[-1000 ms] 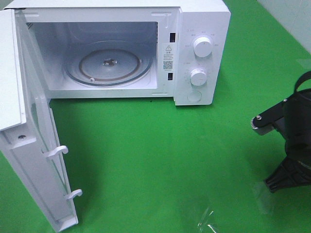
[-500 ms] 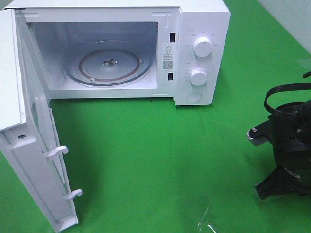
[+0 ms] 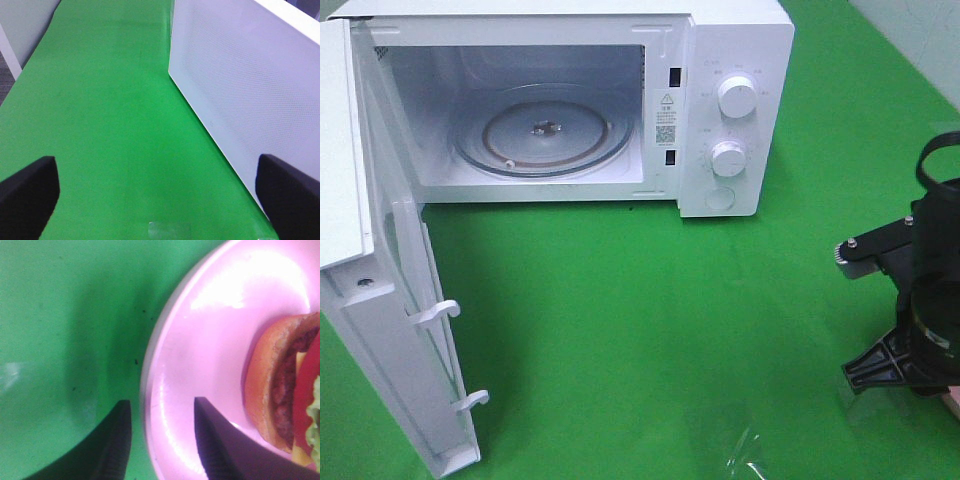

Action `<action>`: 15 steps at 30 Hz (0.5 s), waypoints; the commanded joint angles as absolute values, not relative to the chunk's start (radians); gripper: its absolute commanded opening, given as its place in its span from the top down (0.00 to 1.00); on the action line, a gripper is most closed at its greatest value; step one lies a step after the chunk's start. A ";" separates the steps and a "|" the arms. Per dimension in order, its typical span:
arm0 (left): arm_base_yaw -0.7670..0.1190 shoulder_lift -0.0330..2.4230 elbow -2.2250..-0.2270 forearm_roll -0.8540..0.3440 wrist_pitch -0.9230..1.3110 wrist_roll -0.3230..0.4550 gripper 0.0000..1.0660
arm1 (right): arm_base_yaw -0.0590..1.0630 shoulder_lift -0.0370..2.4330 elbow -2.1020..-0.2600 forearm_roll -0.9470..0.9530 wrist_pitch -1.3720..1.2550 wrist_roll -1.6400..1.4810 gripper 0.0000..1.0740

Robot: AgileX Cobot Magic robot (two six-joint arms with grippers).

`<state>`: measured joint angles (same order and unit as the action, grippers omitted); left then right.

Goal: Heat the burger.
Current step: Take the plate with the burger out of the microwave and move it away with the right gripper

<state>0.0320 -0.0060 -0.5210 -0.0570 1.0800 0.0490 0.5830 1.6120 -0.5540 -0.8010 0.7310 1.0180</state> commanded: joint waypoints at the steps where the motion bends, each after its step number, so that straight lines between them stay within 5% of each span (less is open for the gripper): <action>1: 0.033 -0.021 -0.519 -0.056 1.070 0.044 0.06 | 0.582 1.557 -0.557 -0.759 0.740 0.957 0.57; 10: 0.033 -0.021 -0.519 -0.056 1.070 0.044 0.06 | 0.582 1.357 -0.557 -0.598 0.738 0.710 0.56; 15: 0.033 -0.021 -0.519 -0.056 1.070 0.044 0.06 | 0.582 1.235 -0.557 -0.509 0.737 0.558 0.46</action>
